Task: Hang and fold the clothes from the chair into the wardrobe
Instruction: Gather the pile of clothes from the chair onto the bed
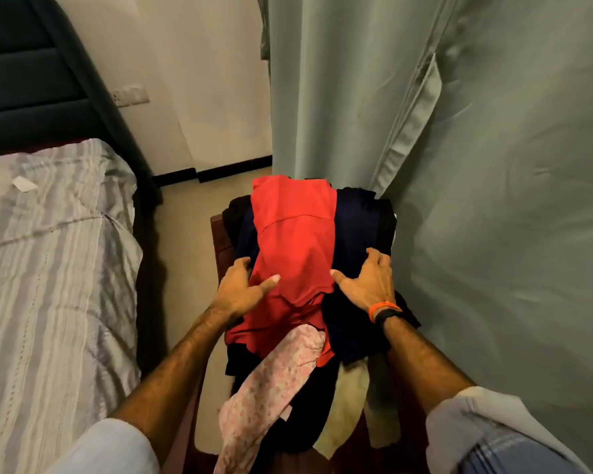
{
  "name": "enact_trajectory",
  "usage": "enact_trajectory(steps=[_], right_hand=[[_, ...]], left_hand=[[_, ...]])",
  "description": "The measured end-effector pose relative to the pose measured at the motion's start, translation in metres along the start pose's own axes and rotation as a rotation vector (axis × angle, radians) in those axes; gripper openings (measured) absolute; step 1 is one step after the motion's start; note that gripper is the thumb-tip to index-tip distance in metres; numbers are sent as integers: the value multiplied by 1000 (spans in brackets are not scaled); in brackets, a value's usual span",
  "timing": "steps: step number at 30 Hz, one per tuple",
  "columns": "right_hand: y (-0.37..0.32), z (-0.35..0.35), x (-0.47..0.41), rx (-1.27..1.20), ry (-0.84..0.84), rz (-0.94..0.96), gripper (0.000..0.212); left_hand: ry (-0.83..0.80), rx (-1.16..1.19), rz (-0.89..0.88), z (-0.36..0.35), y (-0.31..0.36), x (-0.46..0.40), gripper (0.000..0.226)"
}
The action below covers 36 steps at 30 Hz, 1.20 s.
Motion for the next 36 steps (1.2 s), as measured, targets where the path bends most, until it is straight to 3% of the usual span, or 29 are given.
enact_trajectory(steps=[5, 8, 12, 16, 19, 21, 22, 24, 26, 30, 33, 36], right_hand=[[8, -23, -49, -149, -56, -109, 129], [5, -36, -69, -299, -52, -144, 136], [3, -43, -88, -422, 14, -206, 138], [12, -46, -102, -447, -6, -255, 138], [17, -48, -108, -485, -34, -297, 131], [18, -51, -113, -515, -58, -314, 123], [17, -52, -114, -526, -76, -320, 113], [13, -54, -113, -563, -105, -298, 74], [9, -56, -110, -612, -130, -279, 47], [-3, -51, -100, -744, -192, -266, 38], [-17, -38, -87, -796, -164, -238, 25], [-28, -25, -75, -793, -145, -231, 36]], left_hand=[[85, 119, 132, -14, 7, -56, 127], [80, 256, 244, -24, 3, -81, 141], [93, 441, 299, -37, 5, -100, 117], [72, 527, 292, -56, 11, -107, 114], [73, 618, 263, -67, 15, -109, 114], [38, 649, 280, -69, 20, -108, 98], [28, 660, 297, -70, 21, -108, 87], [34, 674, 321, -70, 23, -106, 68], [38, 670, 329, -67, 26, -105, 58], [49, 635, 310, -61, 34, -99, 41], [111, 639, 291, -55, 49, -88, 40], [144, 656, 301, -45, 55, -79, 24]])
Point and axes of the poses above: each hand's wrist, its own x-axis away from the middle knuckle, its own z-axis out of the back of the hand, y = z × x, the point moved 1 cm from there along -x, towards the middle knuckle, and after that the axes turned 5 degrees about -z, right-handed, at the moved point
